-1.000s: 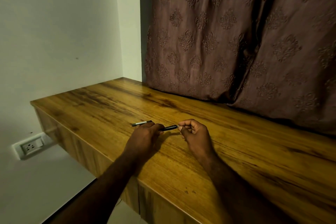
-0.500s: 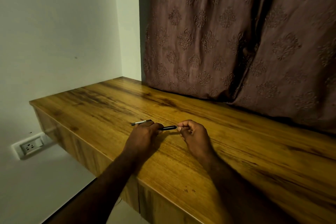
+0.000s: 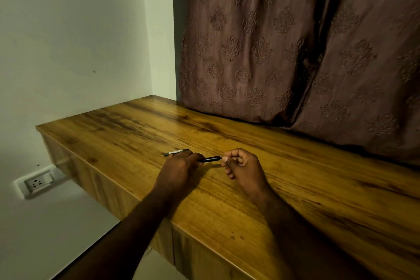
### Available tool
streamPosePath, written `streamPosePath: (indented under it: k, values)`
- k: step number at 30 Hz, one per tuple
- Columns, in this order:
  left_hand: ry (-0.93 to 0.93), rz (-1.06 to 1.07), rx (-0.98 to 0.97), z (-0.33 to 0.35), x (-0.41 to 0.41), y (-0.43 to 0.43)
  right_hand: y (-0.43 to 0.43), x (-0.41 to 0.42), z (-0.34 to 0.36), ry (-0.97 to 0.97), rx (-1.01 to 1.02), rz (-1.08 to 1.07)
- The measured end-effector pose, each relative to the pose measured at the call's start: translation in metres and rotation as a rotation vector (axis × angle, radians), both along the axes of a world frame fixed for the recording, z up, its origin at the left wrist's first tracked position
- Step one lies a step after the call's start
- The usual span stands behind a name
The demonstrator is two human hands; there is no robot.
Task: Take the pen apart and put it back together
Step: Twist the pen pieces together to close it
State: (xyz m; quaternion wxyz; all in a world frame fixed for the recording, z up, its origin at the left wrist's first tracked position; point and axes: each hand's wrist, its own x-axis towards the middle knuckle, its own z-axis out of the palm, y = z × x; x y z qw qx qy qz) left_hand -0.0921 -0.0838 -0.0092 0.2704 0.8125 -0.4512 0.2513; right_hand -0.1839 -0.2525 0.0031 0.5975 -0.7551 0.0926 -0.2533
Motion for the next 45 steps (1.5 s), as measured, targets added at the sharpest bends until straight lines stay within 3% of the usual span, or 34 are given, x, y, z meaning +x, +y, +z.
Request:
streamPosePath:
  k: [15,19,22,25,29,31,34,39,45]
  values:
    - [0.018,-0.011,-0.016,0.004,-0.008,0.001,0.002,0.002,0.000,0.019,-0.006,0.053]
    - [0.040,0.007,-0.012,0.004,-0.007,0.000,-0.016,0.008,-0.001,-0.042,-0.040,-0.214]
    - [0.067,0.011,-0.019,0.005,-0.006,0.000,-0.039,0.007,-0.005,-0.002,-0.181,-0.436]
    - [0.059,0.035,-0.005,0.001,-0.003,-0.001,-0.049,0.009,-0.012,0.145,-0.285,-0.378]
    - [0.055,0.038,0.003,-0.001,-0.001,-0.001,-0.043,0.017,-0.016,0.308,-0.678,-0.266]
    - [0.053,0.031,0.005,-0.001,-0.002,-0.002,-0.040,0.019,-0.014,0.346,-0.763,-0.281]
    - [0.042,0.029,-0.006,-0.004,0.001,-0.002,-0.038,0.016,-0.012,0.269,-0.621,-0.324]
    - [0.044,0.031,-0.028,-0.005,0.003,-0.003,-0.032,0.006,-0.002,0.074,-0.200,-0.136]
    - [0.025,0.036,-0.022,-0.005,0.003,-0.003,-0.012,0.006,0.002,0.006,-0.004,-0.012]
